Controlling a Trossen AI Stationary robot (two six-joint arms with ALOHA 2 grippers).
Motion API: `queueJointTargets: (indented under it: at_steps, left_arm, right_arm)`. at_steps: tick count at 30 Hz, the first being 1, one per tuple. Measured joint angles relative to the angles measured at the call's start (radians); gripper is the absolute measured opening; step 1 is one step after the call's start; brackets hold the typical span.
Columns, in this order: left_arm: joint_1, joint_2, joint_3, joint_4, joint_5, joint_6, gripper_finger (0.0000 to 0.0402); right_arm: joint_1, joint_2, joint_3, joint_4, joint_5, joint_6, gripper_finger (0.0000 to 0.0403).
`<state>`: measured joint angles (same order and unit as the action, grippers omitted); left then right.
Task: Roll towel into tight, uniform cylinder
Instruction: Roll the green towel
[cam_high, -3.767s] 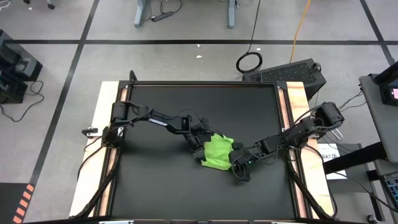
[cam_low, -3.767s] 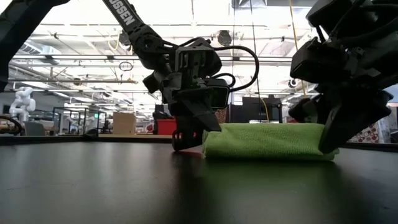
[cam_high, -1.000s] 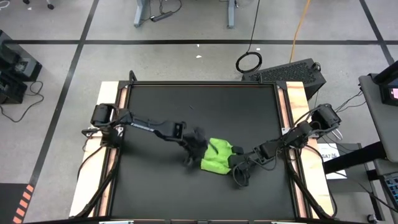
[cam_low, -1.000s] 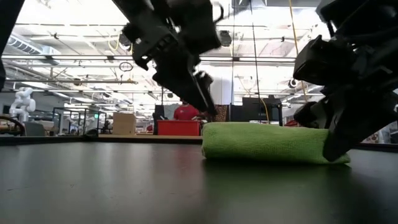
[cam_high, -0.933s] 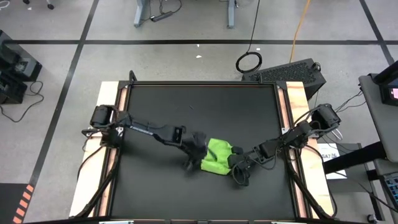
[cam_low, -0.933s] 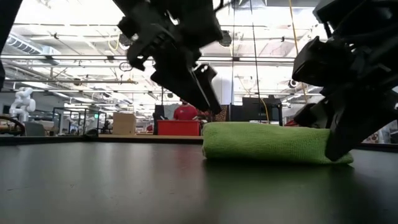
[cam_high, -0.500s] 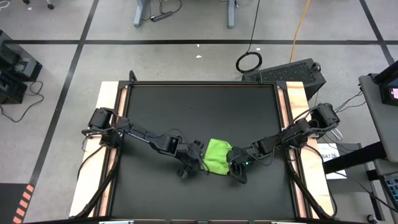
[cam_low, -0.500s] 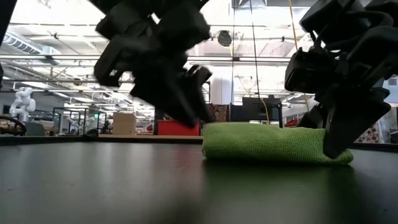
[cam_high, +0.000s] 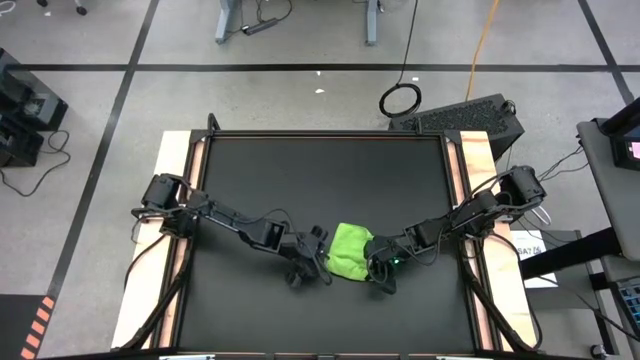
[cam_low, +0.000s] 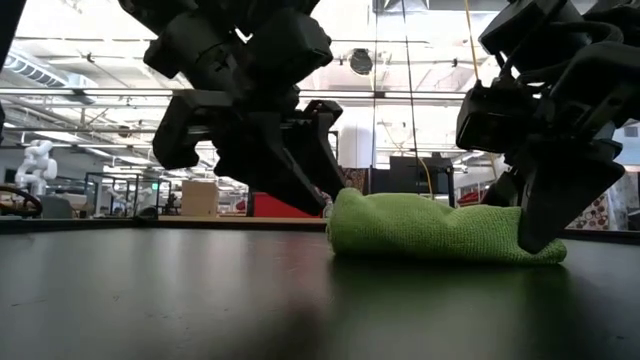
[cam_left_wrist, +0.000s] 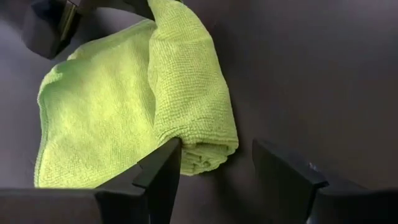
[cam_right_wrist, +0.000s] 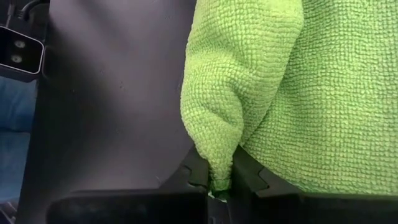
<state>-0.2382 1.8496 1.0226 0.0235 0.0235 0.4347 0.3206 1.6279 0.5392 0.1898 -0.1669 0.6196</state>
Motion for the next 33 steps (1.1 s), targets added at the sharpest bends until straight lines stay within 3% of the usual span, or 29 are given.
queueJointTargets:
  at_steps: [11, 18, 23, 30, 33]
  left_arm:
    - [-0.001, -0.031, 0.0, -0.104, -0.01, -0.035, 0.0205]
    - [-0.014, -0.114, 0.002, -0.058, -0.032, 0.005, 0.0205]
    - [-0.015, -0.041, 0.0, -0.039, 0.005, 0.043, 0.0205]
    - [-0.019, 0.002, 0.0, 0.061, -0.053, 0.079, 0.0205]
    - [-0.016, 0.003, 0.001, 0.036, -0.025, 0.105, 0.0205]
  right_arm:
    - [-0.001, 0.0, 0.0, 0.001, 0.002, 0.021, 0.0013]
    - [-0.001, 0.0, 0.001, 0.006, 0.003, 0.017, 0.0013]
    - [-0.001, 0.0, 0.001, 0.01, 0.003, 0.017, 0.0013]
    - [-0.001, 0.0, 0.0, 0.019, 0.005, 0.033, 0.0013]
    - [-0.001, 0.0, 0.001, 0.02, 0.005, 0.034, 0.0013]
